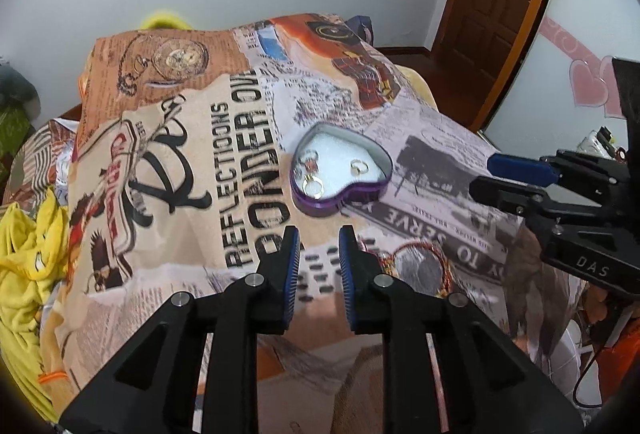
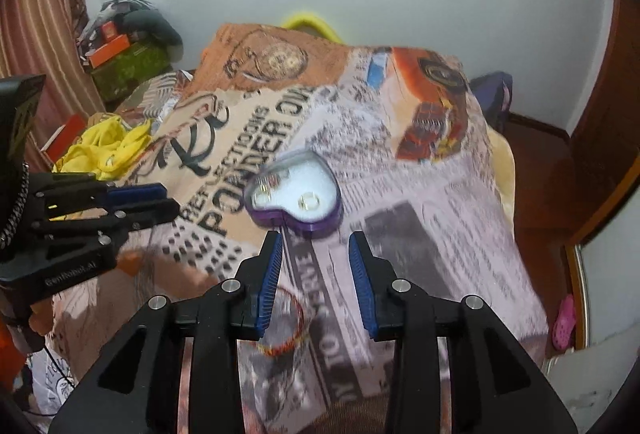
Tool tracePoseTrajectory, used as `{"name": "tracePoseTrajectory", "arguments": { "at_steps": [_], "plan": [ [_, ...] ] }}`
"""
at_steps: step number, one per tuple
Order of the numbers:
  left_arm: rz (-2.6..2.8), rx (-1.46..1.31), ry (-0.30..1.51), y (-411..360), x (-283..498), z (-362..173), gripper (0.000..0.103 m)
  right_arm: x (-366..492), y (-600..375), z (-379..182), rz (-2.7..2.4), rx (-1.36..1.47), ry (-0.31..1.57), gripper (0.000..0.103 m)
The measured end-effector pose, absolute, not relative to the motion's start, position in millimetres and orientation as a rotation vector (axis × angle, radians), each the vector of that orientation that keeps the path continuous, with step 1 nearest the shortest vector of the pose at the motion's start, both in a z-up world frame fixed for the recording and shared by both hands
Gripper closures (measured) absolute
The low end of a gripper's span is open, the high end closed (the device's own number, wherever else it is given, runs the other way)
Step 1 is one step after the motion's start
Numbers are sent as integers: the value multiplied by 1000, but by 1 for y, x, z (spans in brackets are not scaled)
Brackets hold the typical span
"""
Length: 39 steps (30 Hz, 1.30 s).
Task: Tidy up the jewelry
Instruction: 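Open both tools to drop the charm and earring into the tin, then move both tools back to the red-and-gold wire bracelet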
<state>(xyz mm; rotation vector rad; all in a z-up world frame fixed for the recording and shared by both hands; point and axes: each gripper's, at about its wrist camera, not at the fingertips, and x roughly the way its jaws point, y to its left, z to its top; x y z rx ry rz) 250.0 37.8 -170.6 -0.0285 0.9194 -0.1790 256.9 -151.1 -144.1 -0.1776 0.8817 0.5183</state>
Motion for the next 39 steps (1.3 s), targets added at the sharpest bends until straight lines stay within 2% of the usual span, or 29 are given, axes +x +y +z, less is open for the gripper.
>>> {"name": "tracePoseTrajectory", "arguments": {
  "at_steps": [15,21,26,36,39],
  "plan": [
    [-199,-44,1015,36,219,-212,84,229,-159,-204,450,-81,1029,72],
    [-213,-33,1037,31,222,-219,83,221,-153,-215,465,-155,1037,72],
    [-229,-31,1050,23,228,-225,74,221,-156,-216,452,-254,1006,72],
    [-284,1,1096,2,250,-240,74,242,-178,-208,359,-223,982,72],
    [-301,31,1102,-6,257,-241,65,240,-188,-205,363,-154,986,72]
  ]
}}
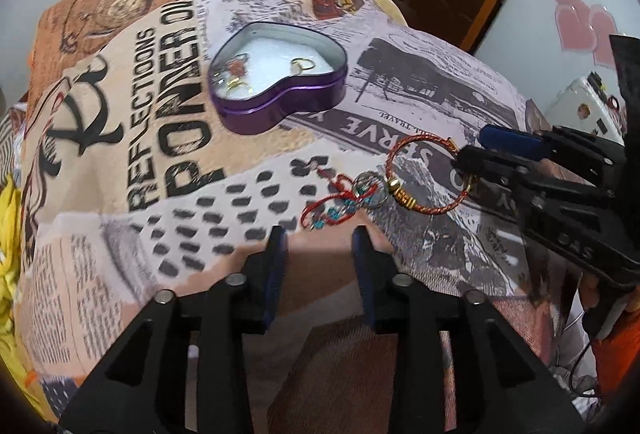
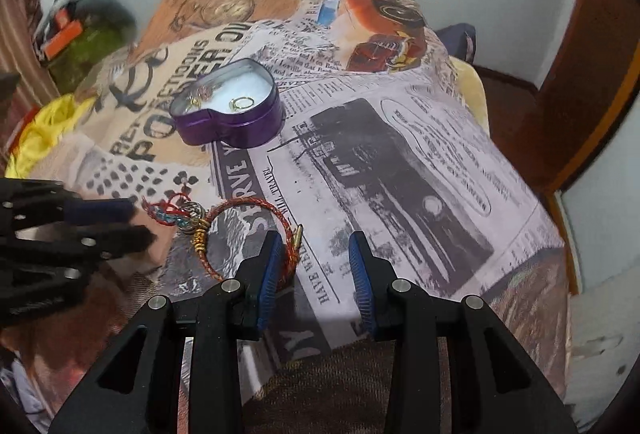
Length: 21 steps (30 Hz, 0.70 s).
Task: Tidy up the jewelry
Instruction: 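Move both tools back to the red-and-gold wire bracelet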
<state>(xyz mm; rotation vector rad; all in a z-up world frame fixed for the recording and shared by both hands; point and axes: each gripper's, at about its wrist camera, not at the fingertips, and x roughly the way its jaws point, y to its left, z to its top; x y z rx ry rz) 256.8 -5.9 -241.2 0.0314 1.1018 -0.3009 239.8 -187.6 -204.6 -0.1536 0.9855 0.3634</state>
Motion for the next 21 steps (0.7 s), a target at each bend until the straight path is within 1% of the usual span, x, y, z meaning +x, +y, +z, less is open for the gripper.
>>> {"name": "tracePoseTrajectory", "arguments": {
  "at_steps": [1,2,12,13,14,17,18,19,20,21],
  "plan": [
    [-307,36,1103,-8,259,-242,61,239,-189,-205,369,-139,988,72],
    [-314,41,1104,-10,262,-242,60,236,-190,-205,373,-129,990,72],
    [-352,21,1084,-13,273,-248,60,230,-185,-212,383,-157,960,71],
    [-352,20,1082,-13,273,-248,62,230,-183,-213,386,-166,955,72],
    [-352,19,1078,-12,273,-248,69,229,-181,-214,392,-174,952,72],
    [-353,10,1075,-11,272,-248,82,225,-176,-216,399,-201,931,72],
    [-352,9,1075,-10,271,-248,84,224,-174,-217,399,-206,923,72],
    [-352,11,1076,-10,271,-248,91,224,-174,-218,399,-208,917,73],
    [-346,17,1077,-10,271,-248,97,224,-173,-220,399,-210,911,77],
    [-344,18,1077,-9,271,-248,97,225,-172,-220,399,-210,910,81]
  ]
}}
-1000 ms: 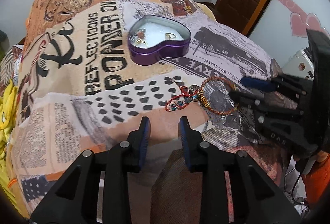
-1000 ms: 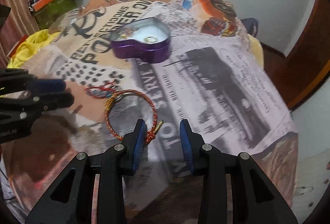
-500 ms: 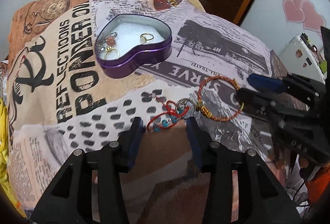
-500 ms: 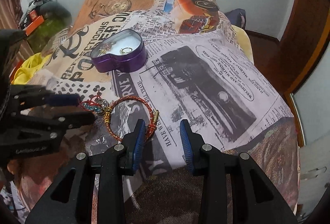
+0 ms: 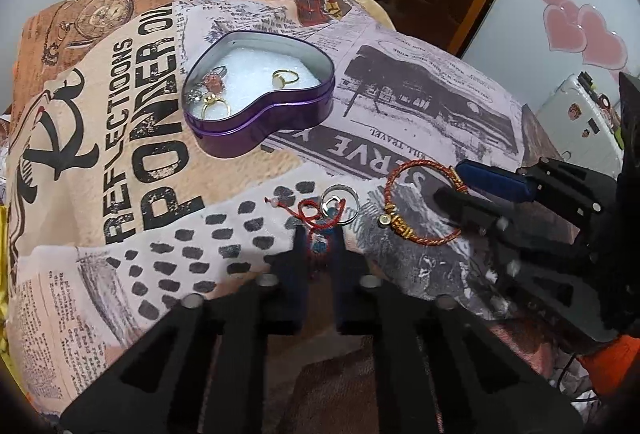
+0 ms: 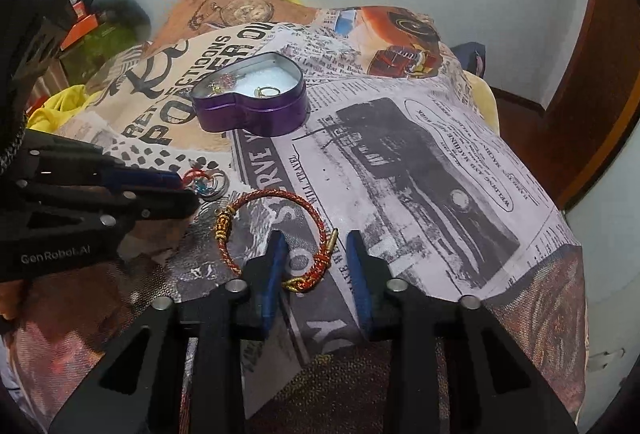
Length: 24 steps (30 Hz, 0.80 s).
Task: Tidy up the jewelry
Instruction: 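Move both tools back to the red-and-gold wire bracelet, then grasp the wire bracelet with the right tool while the left tool grasps the beaded charm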
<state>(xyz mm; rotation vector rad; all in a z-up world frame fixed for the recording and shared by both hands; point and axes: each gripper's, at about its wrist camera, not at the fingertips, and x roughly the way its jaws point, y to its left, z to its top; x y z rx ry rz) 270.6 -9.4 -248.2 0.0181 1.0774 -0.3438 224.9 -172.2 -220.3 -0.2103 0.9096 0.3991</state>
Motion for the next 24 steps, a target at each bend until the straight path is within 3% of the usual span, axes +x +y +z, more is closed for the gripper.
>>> {"name": "tracePoseTrajectory", "arguments": {
  "at_steps": [2,24],
  "plan": [
    [-341,10,1080,-8,270,-248,97,226,-173,-220,398,-204,911,94],
    [-284,-49,906,21,240,-173,97,223,-178,-167,421,-88,823,96]
  ]
}}
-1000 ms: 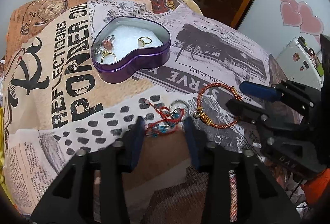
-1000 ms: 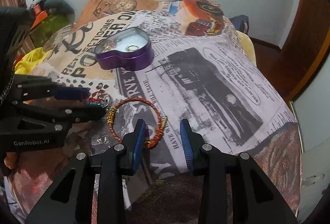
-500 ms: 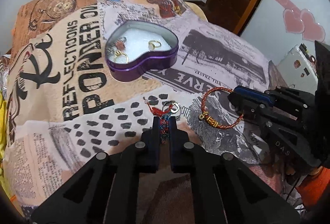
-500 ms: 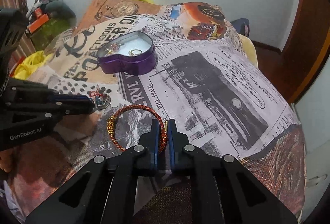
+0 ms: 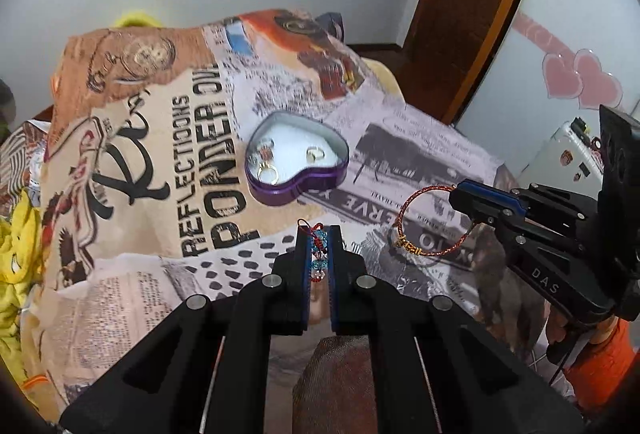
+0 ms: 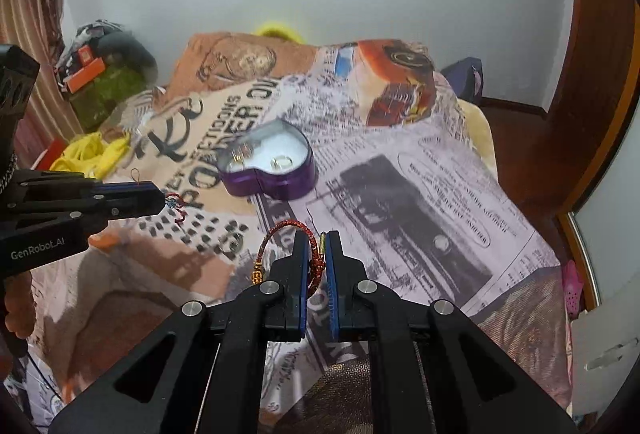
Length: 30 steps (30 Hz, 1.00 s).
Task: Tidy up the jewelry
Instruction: 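Grasp the wire bracelet with the right tool while the left tool grasps the beaded charm, then carry both pieces over the tin and open both tools to release them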
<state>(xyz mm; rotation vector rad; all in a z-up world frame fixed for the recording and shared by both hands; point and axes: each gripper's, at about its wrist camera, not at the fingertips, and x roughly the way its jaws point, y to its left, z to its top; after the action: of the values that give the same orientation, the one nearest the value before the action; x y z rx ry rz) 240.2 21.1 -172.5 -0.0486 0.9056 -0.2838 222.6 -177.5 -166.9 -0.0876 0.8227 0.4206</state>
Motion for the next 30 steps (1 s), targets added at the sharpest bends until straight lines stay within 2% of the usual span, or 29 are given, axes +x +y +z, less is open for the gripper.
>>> {"name": "tracePoseTrajectory", "arguments": {
  "at_steps": [18,30],
  "plan": [
    [-252,-57,814,30,255,-139,97,240,-168,-138,434,-60,729,96],
    [-247,-64,820,30,289,-146,97,273,-160,-134,442,-29,699,96]
  ]
}}
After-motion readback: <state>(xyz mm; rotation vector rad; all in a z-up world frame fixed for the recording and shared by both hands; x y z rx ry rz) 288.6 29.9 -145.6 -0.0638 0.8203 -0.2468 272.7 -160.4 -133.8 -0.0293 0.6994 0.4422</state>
